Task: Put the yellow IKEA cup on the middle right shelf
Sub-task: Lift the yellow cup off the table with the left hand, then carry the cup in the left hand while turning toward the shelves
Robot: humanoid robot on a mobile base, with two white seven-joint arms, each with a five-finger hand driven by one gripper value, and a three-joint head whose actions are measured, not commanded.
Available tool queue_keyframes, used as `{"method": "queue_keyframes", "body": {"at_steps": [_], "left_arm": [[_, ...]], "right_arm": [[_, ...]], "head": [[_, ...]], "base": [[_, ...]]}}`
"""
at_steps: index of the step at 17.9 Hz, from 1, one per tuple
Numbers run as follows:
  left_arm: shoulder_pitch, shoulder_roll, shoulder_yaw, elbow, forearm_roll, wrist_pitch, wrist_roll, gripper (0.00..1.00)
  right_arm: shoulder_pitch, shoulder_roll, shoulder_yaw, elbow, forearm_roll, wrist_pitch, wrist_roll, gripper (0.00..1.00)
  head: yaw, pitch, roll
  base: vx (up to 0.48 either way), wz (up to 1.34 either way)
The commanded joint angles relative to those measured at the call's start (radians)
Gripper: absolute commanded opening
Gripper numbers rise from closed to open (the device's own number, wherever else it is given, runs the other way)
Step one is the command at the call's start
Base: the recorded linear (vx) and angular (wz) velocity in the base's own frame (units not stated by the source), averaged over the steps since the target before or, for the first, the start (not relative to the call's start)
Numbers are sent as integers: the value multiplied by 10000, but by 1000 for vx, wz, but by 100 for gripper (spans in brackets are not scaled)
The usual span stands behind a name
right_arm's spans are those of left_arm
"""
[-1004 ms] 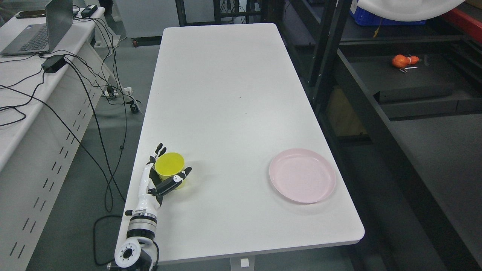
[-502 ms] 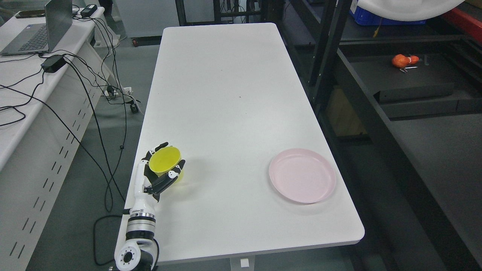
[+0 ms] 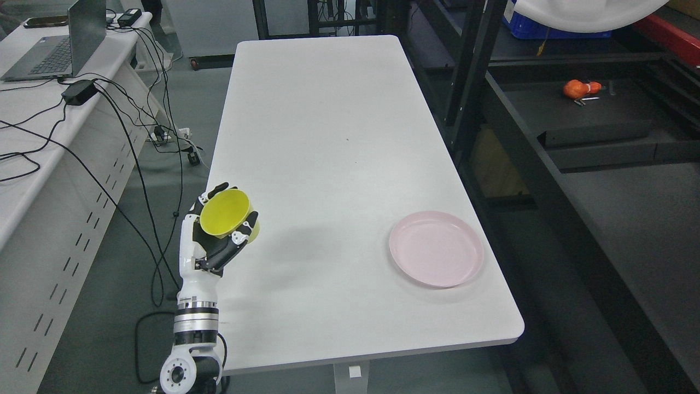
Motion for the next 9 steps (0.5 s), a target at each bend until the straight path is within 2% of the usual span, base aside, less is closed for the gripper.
{"method": "queue_keyframes", "body": {"at_steps": [1, 9], "left_arm": [[10, 174, 169, -1769, 67, -21, -20, 0], [-83, 174, -215, -2199, 67, -21, -20, 0]], "right_arm": [[139, -175, 169, 0, -245, 5, -7, 99], [139, -175, 169, 0, -245, 5, -7, 99]], "head": [[0, 0, 0], [0, 0, 0]], "base": [[-115, -98], [-161, -273]]}}
